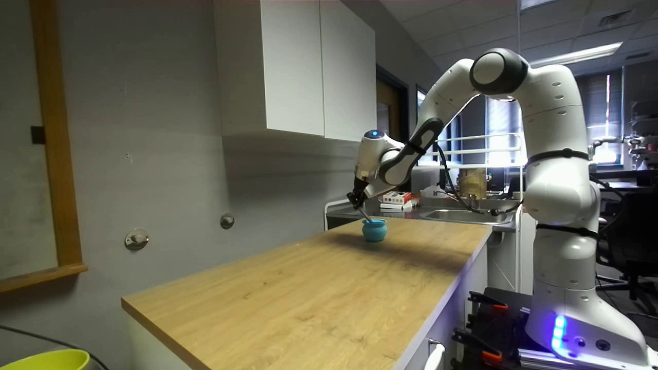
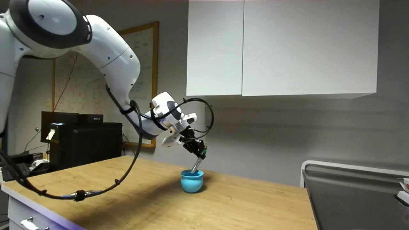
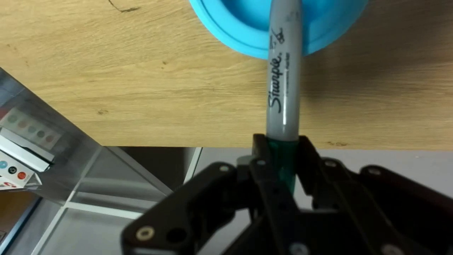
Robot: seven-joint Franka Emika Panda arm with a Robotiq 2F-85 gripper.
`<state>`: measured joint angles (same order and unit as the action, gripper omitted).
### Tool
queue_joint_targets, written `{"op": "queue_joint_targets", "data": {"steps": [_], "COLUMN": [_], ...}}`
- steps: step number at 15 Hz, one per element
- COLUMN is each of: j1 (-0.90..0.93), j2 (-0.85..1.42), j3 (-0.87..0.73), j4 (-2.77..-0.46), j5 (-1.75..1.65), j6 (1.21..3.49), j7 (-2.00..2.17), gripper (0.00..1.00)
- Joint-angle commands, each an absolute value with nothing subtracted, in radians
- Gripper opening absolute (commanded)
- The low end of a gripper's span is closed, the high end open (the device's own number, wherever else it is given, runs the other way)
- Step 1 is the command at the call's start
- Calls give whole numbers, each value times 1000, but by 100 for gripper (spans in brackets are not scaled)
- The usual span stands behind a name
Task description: Put the pen in the bowl
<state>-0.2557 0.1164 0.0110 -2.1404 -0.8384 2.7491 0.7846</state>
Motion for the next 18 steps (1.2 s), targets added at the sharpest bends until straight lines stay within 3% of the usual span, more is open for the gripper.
{"op": "queue_joint_targets", "data": {"steps": [1, 18], "j1": [-256, -243], "j2": [168, 141], "j3": [-8, -52], "j4": [-2091, -2149], "j5": [-888, -1061], "j6": [2766, 2813], "j7": [839, 1104], "gripper": [8, 8]}}
